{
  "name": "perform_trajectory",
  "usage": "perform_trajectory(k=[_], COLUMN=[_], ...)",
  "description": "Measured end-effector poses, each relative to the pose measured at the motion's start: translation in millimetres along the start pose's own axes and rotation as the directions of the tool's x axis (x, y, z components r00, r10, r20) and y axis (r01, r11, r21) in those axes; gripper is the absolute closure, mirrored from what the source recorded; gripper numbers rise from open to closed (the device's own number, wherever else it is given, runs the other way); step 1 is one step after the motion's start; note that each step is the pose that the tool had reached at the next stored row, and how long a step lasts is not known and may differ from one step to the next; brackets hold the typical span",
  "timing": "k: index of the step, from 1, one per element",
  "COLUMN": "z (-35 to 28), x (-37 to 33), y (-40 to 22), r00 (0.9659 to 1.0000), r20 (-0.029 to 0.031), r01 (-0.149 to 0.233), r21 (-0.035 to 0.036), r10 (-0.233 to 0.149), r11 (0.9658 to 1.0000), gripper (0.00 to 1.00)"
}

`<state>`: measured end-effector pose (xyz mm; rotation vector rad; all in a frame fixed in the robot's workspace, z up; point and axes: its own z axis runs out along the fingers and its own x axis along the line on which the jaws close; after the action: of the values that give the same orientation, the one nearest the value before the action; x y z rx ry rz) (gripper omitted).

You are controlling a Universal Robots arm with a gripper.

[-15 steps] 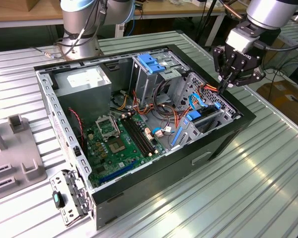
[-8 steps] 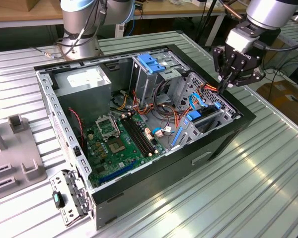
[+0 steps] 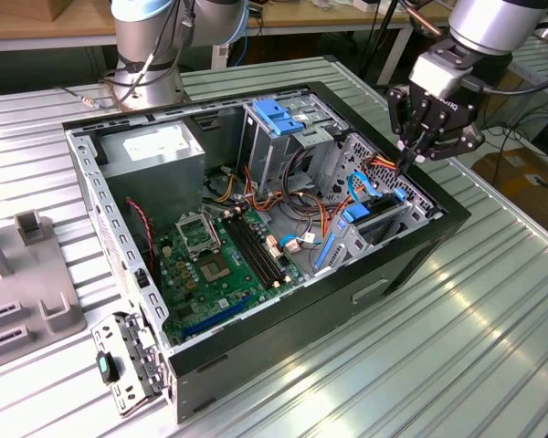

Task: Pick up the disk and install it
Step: 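Insert the second disk wire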

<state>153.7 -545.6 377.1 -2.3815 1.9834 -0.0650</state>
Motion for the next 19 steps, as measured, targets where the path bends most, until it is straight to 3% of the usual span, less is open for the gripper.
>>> perform_trajectory(k=[4, 19], z=[0.0, 0.1], x=[0.0, -0.1], y=[0.1, 0.1], r00=[0.9998, 0.9996], r20=[-0.0012, -0.0017], r01=[-0.021, -0.028], r21=[-0.0001, -0.0001], r10=[0.021, 0.028], r11=[0.9998, 0.9996], gripper=[0.83, 0.83])
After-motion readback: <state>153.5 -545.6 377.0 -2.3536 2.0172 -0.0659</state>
